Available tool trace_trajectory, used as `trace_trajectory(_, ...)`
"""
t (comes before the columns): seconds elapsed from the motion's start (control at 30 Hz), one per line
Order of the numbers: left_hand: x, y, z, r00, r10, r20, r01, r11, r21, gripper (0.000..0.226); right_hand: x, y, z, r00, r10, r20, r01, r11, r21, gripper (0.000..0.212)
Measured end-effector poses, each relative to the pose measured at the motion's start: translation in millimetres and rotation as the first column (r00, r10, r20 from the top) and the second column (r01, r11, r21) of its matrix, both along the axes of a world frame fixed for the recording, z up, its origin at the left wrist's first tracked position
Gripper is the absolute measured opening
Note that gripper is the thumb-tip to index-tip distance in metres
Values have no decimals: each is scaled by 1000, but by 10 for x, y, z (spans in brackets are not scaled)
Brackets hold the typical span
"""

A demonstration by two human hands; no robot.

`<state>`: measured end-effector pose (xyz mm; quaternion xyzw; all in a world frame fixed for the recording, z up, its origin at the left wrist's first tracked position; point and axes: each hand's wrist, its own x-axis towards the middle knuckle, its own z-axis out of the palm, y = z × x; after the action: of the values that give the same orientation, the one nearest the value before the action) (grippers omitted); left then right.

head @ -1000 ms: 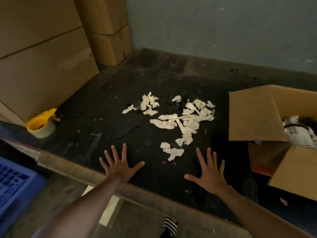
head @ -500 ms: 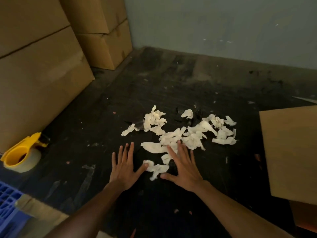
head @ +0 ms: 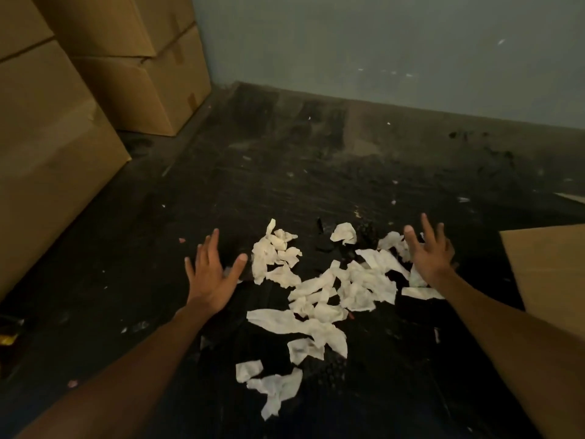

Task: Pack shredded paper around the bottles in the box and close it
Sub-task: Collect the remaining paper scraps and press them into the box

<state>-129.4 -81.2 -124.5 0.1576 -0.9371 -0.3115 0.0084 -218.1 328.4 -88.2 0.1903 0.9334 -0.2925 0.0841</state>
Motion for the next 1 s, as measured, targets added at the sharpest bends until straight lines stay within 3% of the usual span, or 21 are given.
trace_trajectory(0.17, -278, 97, 38, 980, -199, 33, 194, 975, 105, 93, 83, -466, -130, 938, 345, 24, -346, 934, 84, 79)
trace_trajectory(0.37, -46, 217, 281, 893, -441, 91, 441, 897, 15, 106, 505, -807, 8, 750, 661, -2, -658, 747, -94, 85)
trace_trajectory(0.43, 125, 240, 351, 815, -559, 152, 573, 817, -67, 125, 570, -797, 88, 647, 759, 72, -760, 649, -27, 104)
trace_trajectory(0.5, 339, 303, 354, 683, -680, 265, 727, 669, -157, 140, 658, -840, 98, 526, 833, 173, -850, 524, 61, 120)
trace_trajectory(0.57, 530, 380, 286, 584, -739, 337, 812, 531, -242, 146, 784, -929, -3, 409, 882, 233, -912, 384, 147, 127)
trace_trajectory(0.63, 655, 442, 158, 554, -752, 358, 830, 464, -311, 147, 912, -1003, -143, 354, 904, 240, -926, 302, 227, 124)
trace_trajectory(0.7, 725, 495, 36, 597, -735, 320, 793, 483, -372, 145, 1011, -1041, -234, 391, 891, 233, -906, 327, 269, 113)
trace_trajectory(0.77, 754, 534, -39, 666, -713, 220, 731, 562, -388, 135, 1084, -1060, -263, 425, 883, 201, -884, 357, 302, 95)
trace_trajectory(0.87, 766, 569, -112, 736, -675, 53, 633, 658, -407, 102, 1186, -1046, -299, 435, 900, 8, -839, 403, 365, 71)
trace_trajectory(1.0, 782, 605, -146, 761, -648, -38, 556, 680, -478, 61, 1274, -1028, -398, 440, 864, -245, -766, 504, 399, 46)
